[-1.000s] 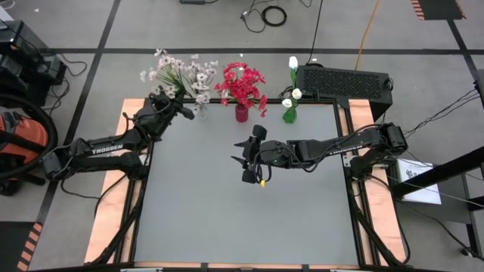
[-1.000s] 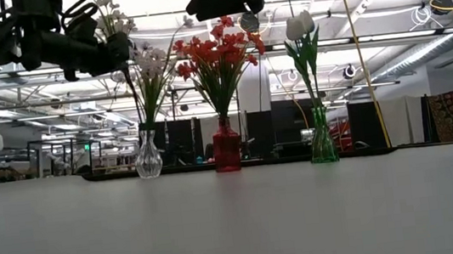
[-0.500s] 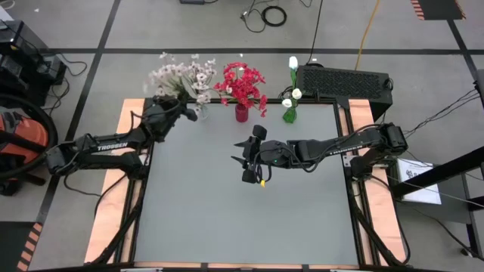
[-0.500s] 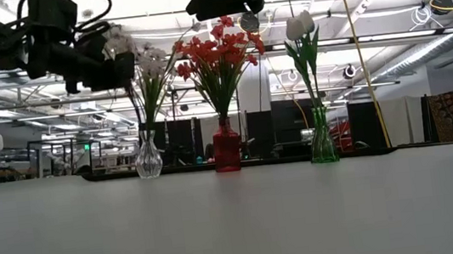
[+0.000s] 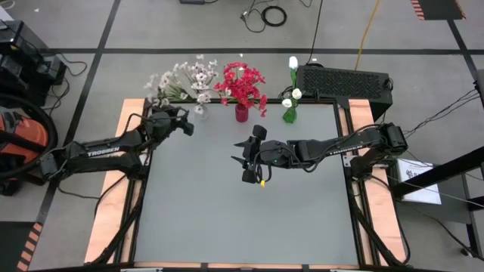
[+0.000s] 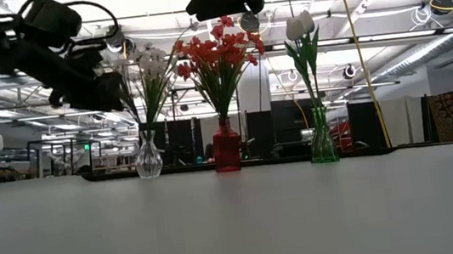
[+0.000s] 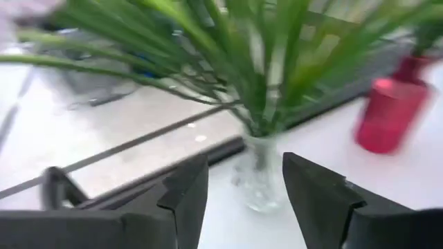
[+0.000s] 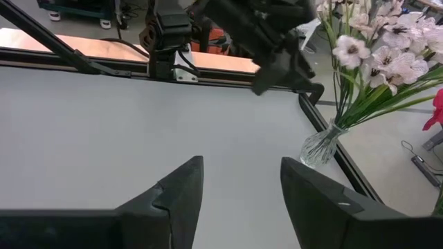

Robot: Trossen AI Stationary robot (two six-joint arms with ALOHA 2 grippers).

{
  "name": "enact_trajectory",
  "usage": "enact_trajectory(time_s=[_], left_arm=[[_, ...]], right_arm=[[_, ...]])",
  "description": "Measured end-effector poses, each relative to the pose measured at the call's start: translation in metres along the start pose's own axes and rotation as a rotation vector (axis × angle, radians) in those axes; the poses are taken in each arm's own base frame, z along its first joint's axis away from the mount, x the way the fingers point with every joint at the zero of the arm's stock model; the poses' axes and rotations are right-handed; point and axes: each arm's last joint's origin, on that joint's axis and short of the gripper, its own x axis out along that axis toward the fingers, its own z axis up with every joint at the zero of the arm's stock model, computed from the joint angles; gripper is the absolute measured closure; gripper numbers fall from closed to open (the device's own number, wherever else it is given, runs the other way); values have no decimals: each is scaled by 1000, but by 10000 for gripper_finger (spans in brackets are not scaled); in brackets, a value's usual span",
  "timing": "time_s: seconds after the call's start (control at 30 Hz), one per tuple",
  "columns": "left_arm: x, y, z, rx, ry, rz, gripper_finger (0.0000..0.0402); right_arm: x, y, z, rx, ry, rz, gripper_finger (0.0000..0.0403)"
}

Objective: Sort flowers into vase by color
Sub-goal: Return to Home Position

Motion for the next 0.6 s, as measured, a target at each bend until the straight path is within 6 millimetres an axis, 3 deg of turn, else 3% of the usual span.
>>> enact_trajectory(time_s=[0.1,0.33,0.6], left_arm=[[-11,-3,-2,-1,32,-102,207],[-40,-7,-9,-58,160,-526,208],[-76,-15,0,134,-11,-1101,210]], right_arm=[[0,0,0,0,0,0,218],[0,0,0,-1,1,4,218],[-14,2,10,-25,-46,160,249]])
